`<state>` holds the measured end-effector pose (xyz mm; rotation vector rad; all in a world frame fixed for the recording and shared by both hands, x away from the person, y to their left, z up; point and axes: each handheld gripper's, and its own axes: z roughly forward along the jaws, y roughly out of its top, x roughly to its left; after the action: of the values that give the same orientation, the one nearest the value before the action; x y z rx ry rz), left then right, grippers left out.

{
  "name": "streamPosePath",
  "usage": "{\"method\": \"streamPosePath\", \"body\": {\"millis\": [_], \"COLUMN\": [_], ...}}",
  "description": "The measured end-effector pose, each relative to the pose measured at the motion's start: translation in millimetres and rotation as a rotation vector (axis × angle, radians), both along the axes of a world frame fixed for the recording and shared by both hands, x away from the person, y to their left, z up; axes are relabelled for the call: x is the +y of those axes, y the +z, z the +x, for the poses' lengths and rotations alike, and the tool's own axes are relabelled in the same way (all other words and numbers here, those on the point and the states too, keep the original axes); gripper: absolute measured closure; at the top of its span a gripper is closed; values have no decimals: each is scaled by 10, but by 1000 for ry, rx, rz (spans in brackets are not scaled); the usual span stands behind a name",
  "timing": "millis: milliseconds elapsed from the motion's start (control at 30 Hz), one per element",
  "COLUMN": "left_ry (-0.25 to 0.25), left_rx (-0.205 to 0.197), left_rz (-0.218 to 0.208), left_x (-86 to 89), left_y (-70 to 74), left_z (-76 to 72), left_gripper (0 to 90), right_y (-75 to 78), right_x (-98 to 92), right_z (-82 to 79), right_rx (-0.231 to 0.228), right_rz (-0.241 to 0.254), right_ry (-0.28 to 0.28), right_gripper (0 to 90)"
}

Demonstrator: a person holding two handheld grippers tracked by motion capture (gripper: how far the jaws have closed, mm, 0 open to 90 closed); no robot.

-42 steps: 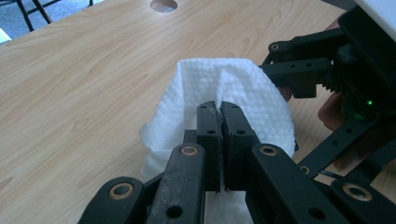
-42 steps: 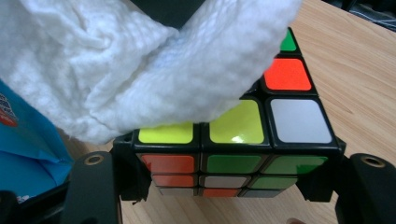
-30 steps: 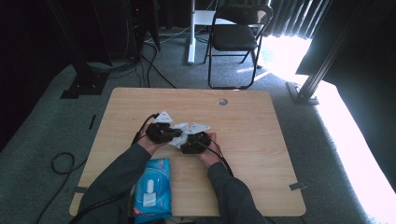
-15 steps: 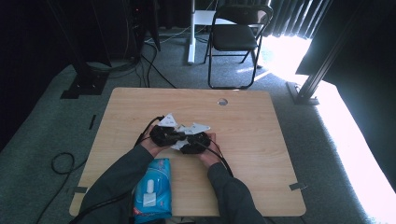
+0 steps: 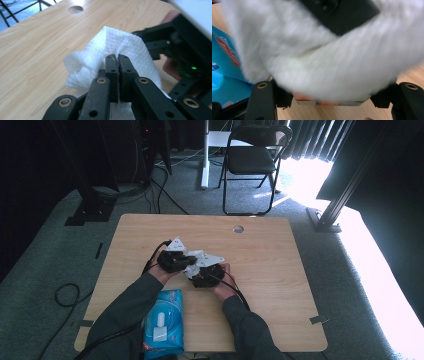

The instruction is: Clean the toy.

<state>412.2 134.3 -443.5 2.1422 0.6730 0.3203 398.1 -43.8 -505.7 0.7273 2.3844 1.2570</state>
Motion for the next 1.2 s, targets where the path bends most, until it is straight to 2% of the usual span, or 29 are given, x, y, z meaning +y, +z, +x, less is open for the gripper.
{"method": "streamPosePath", "body": {"millis": [300, 567, 767, 967, 1200], "left_ry": [83, 85, 49, -37, -79], "left_rx": [6, -5, -9, -15, -8], "left_rz": [-15, 0, 6, 24, -3], "left_x": [101, 69, -7, -163, -151], "left_y": [-8, -4, -15, -13, 3], "left_z": [79, 57, 10, -96, -132], "left_gripper": [875, 875, 874, 874, 874], "right_y": [-13, -16, -25, -24, 4], "right_x": [6, 16, 24, 32, -9], "right_z": [-40, -43, -38, -43, -34], "right_rx": [-9, -6, -2, 1, -4], "right_rz": [-1, -1, -4, 5, 24], "right_ry": [34, 45, 39, 41, 30], "right_gripper": [339, 339, 339, 339, 339]}}
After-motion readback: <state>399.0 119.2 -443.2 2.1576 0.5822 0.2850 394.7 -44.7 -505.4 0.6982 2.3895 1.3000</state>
